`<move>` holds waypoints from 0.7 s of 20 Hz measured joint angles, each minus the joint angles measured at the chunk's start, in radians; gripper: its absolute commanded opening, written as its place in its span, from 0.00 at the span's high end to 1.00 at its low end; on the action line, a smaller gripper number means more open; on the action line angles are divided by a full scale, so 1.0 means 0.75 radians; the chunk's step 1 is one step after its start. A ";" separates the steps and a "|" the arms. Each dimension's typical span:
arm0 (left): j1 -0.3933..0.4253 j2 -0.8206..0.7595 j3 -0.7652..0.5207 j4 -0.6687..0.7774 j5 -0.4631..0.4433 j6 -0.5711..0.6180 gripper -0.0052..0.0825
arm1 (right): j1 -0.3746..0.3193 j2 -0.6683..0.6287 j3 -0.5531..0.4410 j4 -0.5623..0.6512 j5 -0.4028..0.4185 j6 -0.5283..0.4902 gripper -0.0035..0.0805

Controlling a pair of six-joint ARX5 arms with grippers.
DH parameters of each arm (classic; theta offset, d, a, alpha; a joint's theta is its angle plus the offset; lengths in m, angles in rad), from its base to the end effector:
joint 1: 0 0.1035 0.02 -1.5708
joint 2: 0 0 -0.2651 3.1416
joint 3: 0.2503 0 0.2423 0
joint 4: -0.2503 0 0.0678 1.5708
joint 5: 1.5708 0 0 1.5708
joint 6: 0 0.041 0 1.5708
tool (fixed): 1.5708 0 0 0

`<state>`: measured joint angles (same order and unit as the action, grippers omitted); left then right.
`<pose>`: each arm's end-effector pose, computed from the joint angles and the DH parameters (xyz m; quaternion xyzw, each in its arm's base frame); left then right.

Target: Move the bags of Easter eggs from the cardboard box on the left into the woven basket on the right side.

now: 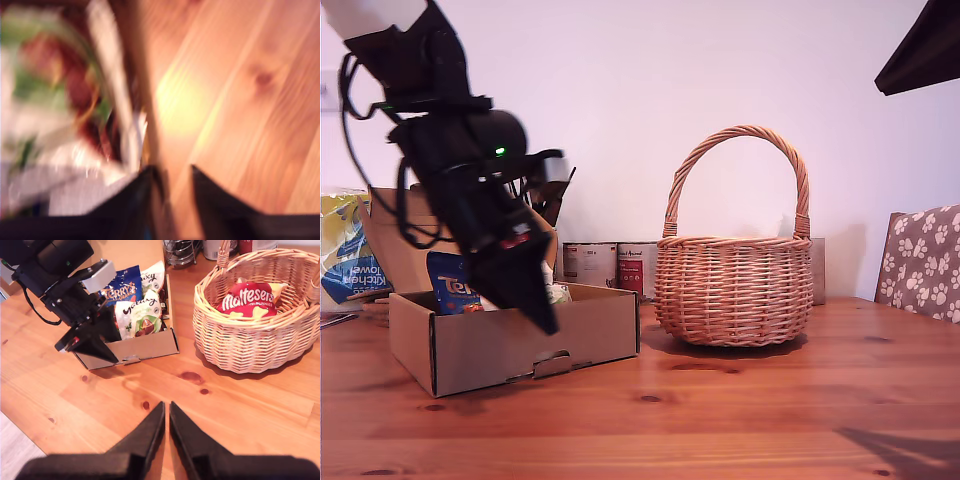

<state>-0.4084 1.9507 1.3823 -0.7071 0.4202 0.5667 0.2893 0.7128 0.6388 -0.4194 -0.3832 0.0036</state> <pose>0.3413 -0.1659 0.1732 0.2022 0.4812 -0.4770 0.7071 0.1405 0.0578 0.2692 0.0131 0.2445 0.3195 0.9154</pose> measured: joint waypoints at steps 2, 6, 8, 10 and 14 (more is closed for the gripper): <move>-0.007 -0.011 0.000 -0.006 -0.001 -0.021 0.43 | 0.000 0.006 0.000 0.000 0.000 0.000 0.96; -0.002 -0.087 0.000 -0.033 0.002 -0.057 0.51 | 0.000 0.015 0.000 0.001 0.000 0.000 0.96; 0.001 -0.180 0.000 -0.041 0.002 -0.076 0.60 | 0.000 0.034 0.000 0.001 0.000 0.000 0.96; 0.017 -0.284 0.001 -0.042 0.006 -0.084 0.68 | 0.000 0.045 0.000 0.000 0.000 0.000 0.96; 0.101 -0.353 0.016 -0.034 0.011 -0.085 0.69 | 0.000 0.045 0.000 0.001 0.000 0.000 0.96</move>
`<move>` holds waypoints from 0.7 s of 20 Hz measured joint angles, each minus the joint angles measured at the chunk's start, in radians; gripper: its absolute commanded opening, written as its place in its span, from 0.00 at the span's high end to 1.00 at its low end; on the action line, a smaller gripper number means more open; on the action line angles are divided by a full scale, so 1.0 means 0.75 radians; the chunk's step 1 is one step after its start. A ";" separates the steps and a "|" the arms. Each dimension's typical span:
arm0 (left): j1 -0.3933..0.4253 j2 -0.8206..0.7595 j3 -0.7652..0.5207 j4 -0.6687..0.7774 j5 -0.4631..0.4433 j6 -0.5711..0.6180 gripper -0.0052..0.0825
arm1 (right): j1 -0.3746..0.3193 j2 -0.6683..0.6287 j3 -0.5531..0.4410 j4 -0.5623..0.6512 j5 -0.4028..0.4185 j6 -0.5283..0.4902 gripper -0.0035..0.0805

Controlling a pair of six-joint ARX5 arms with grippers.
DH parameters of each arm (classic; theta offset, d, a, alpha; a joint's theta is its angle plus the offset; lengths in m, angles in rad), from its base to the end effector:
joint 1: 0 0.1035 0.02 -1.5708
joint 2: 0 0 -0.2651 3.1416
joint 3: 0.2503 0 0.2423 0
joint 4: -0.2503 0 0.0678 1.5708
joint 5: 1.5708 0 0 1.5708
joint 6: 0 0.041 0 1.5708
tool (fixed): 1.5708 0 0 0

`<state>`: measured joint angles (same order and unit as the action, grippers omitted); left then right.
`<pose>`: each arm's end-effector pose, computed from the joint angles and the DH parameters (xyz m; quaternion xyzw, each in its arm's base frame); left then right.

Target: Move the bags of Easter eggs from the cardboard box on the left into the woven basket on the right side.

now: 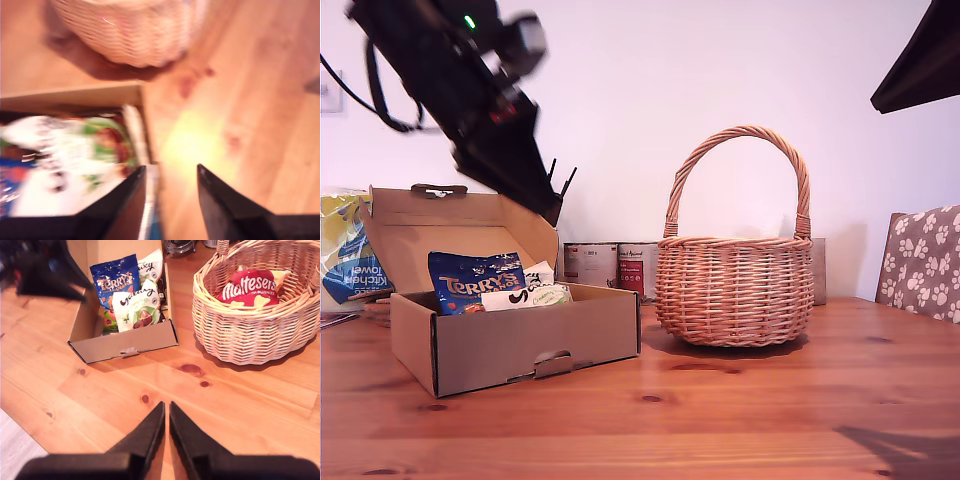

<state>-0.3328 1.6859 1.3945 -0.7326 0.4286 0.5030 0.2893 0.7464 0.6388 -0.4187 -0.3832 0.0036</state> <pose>0.3226 -0.1295 0.2671 0.1787 0.3933 -0.4355 0.7897 0.1458 0.0594 0.2648 0.0139 0.2604 0.3181 0.9115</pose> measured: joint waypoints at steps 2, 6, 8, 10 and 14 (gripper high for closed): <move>0.056 0.012 0.000 0.001 0.001 -0.001 0.67 | 0.000 0.000 0.000 -0.001 -0.003 0.000 0.96; 0.105 0.017 0.000 0.097 0.068 -0.005 0.05 | 0.000 0.000 0.000 0.000 -0.005 0.000 0.96; 0.083 0.017 0.000 0.152 0.071 0.004 0.04 | 0.000 0.000 0.000 0.000 -0.005 0.000 0.96; 0.051 0.017 0.000 0.236 0.071 0.021 0.04 | 0.000 0.000 0.000 -0.001 -0.005 0.000 0.96; 0.015 0.034 0.001 0.407 0.067 0.053 0.04 | 0.000 0.000 0.000 0.000 -0.005 0.000 0.96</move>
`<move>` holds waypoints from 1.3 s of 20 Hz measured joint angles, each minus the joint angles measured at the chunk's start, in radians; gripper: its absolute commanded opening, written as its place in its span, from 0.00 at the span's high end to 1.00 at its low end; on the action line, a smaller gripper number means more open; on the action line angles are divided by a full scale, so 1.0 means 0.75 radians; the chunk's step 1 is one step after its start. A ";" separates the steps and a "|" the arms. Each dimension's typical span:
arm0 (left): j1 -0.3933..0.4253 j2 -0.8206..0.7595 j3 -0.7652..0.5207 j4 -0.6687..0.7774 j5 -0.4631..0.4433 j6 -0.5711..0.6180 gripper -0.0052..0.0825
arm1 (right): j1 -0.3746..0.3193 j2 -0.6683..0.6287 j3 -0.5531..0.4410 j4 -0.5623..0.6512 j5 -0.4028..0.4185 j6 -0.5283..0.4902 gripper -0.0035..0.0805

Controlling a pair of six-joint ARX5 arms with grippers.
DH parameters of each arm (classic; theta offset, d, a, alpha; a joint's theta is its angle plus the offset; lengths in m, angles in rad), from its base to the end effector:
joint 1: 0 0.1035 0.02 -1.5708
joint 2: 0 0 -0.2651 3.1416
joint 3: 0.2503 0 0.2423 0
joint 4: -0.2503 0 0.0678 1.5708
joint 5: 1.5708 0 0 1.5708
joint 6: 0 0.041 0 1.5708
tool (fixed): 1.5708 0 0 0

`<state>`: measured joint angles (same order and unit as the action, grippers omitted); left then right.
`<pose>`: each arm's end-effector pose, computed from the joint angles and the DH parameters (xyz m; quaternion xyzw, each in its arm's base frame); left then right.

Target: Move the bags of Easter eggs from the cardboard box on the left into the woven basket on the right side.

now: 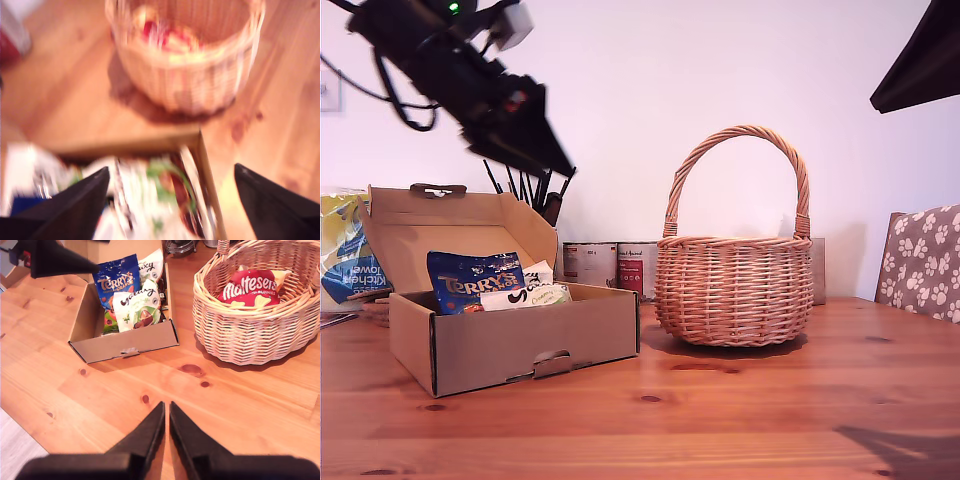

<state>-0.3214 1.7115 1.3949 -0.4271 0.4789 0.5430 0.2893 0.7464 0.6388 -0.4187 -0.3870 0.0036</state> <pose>0.3504 -0.1366 0.2794 0.2026 0.2516 -0.4468 0.8343 0.1457 0.0595 0.2648 0.0143 0.2604 0.3199 0.9109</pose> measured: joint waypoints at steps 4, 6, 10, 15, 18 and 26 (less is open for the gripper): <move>0.004 0.135 0.001 0.091 -0.004 0.010 0.04 | 0.000 0.000 0.000 0.000 0.000 0.000 0.96; 0.012 0.227 0.001 0.134 -0.016 0.009 0.04 | 0.000 0.000 0.000 0.000 0.000 0.000 0.96; 0.016 0.368 0.001 0.212 -0.063 0.009 0.04 | 0.000 0.000 0.000 0.000 0.000 0.000 0.96; 0.019 0.464 0.001 0.255 -0.115 0.009 0.05 | 0.000 0.000 0.000 0.000 0.000 0.000 0.96; 0.019 0.474 0.002 0.228 -0.134 0.008 0.06 | 0.000 0.000 0.000 0.001 0.000 0.000 0.96; 0.018 0.474 0.003 0.185 -0.138 0.008 0.74 | 0.000 0.000 0.000 0.001 0.001 0.000 0.96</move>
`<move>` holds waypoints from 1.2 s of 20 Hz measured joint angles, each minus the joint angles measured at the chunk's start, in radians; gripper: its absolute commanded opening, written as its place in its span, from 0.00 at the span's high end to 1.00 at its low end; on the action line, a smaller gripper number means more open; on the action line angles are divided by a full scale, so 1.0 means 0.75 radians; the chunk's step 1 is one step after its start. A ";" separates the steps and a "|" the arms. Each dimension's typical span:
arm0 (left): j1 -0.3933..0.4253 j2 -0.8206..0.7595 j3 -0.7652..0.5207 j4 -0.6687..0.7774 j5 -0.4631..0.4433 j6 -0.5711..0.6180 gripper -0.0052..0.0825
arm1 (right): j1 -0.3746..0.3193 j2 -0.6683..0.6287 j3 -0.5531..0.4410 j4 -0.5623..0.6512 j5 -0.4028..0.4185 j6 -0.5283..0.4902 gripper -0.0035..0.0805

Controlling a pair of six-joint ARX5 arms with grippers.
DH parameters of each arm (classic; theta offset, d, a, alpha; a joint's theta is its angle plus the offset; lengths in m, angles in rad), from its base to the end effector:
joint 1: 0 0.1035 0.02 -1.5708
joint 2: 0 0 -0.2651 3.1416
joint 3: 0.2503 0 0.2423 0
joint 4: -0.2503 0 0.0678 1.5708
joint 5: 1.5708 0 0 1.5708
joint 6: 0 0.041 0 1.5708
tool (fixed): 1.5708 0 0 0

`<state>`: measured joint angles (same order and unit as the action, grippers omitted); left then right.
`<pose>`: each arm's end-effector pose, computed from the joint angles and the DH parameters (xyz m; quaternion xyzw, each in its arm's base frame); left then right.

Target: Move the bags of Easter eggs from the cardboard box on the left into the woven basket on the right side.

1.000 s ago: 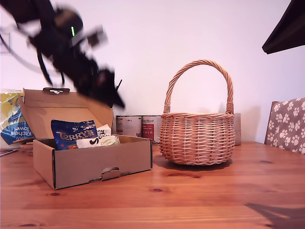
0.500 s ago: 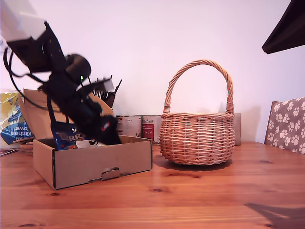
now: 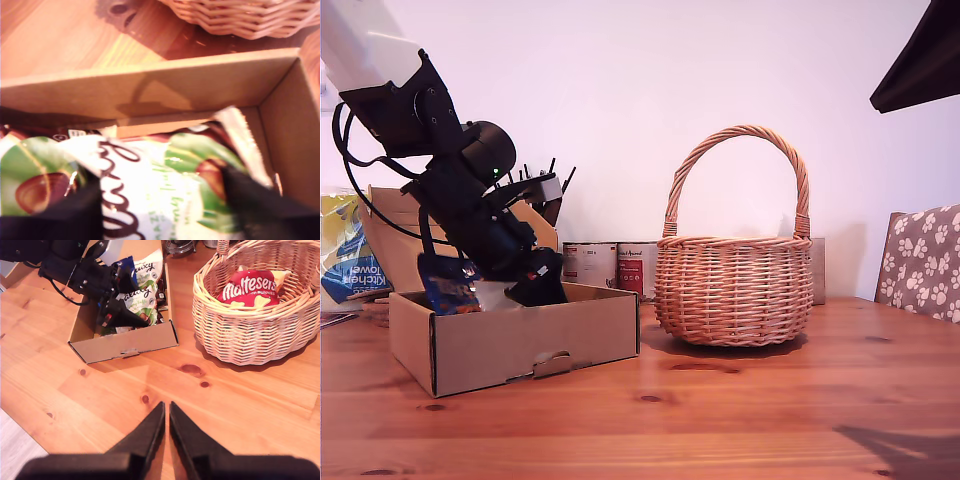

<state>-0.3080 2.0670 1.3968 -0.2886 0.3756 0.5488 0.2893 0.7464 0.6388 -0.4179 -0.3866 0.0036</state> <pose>0.4036 -0.1442 0.1511 0.2115 0.3631 -0.4112 0.8089 0.1458 0.0595 0.2649 0.0143 0.2600 0.3197 0.9110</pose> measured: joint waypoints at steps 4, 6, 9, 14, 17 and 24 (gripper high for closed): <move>0.000 0.000 0.025 -0.063 0.002 -0.002 0.74 | 0.000 0.000 0.000 0.001 0.000 0.000 0.96; 0.001 0.000 0.076 -0.165 -0.002 -0.031 0.74 | 0.000 0.000 0.000 0.001 0.000 0.000 0.96; 0.002 0.000 0.168 -0.316 0.001 -0.031 0.74 | 0.000 0.001 0.000 0.001 0.000 0.000 0.96; 0.002 -0.027 0.226 -0.405 0.064 -0.030 0.74 | -0.001 0.000 0.000 0.002 0.000 0.000 0.96; 0.004 -0.110 0.226 -0.426 0.141 -0.030 0.74 | -0.001 0.000 0.000 0.002 0.000 0.000 0.96; -0.004 -0.389 0.230 -0.226 0.437 -0.221 0.74 | -0.001 0.001 0.000 0.002 0.000 0.000 0.96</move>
<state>-0.3111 1.7752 1.5696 -0.4580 0.7032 0.3832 0.2890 0.7467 0.6388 -0.4164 -0.3866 0.0036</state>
